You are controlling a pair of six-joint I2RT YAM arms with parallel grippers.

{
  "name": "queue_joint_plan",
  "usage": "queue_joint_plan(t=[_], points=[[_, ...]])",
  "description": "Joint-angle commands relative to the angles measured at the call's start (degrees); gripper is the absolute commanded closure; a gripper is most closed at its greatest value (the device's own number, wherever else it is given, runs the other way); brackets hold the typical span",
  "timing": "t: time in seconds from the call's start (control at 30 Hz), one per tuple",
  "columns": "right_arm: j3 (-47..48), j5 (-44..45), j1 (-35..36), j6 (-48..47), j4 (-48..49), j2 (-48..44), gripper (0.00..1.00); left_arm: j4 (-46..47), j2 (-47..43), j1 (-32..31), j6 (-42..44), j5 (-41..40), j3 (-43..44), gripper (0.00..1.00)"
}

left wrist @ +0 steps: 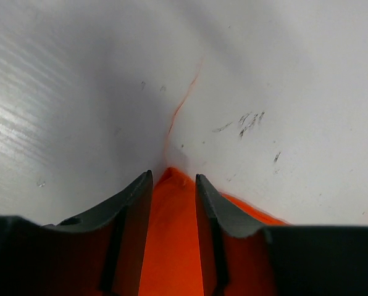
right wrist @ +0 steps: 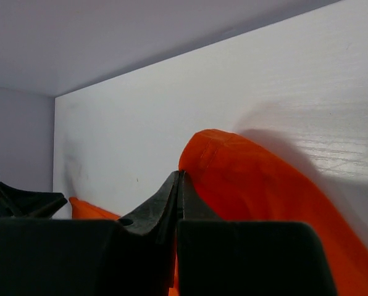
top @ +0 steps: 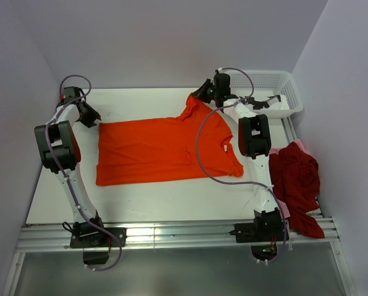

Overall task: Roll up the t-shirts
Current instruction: Fold the tshirt

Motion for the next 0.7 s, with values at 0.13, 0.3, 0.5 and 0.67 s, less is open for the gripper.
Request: queue_joint_plan(t=[0.13,0.3,0.5,0.67], points=[[-0.7,-2.2,-0.4,0.6,4.3,-5.0,1.0,-1.3,2.4,-1.1,1.7,-0.5,4.4,0.64],[-1.3,-2.3,-0.5,0.6,5.0,-5.7,1.0,-2.3,3.1,-1.4,1.9,-1.3,4.8,0.63],[-1.5,-2.2,-0.5,0.2,4.8,-6.0,1.0,-4.0,3.8,-2.1,2.3,-2.9,5.9,0.64],[-2.5,-2.4,-0.5,0.4,5.3,-6.5,1.0,-4.1,3.7,-2.2,2.5,-3.1,5.7,0.93]])
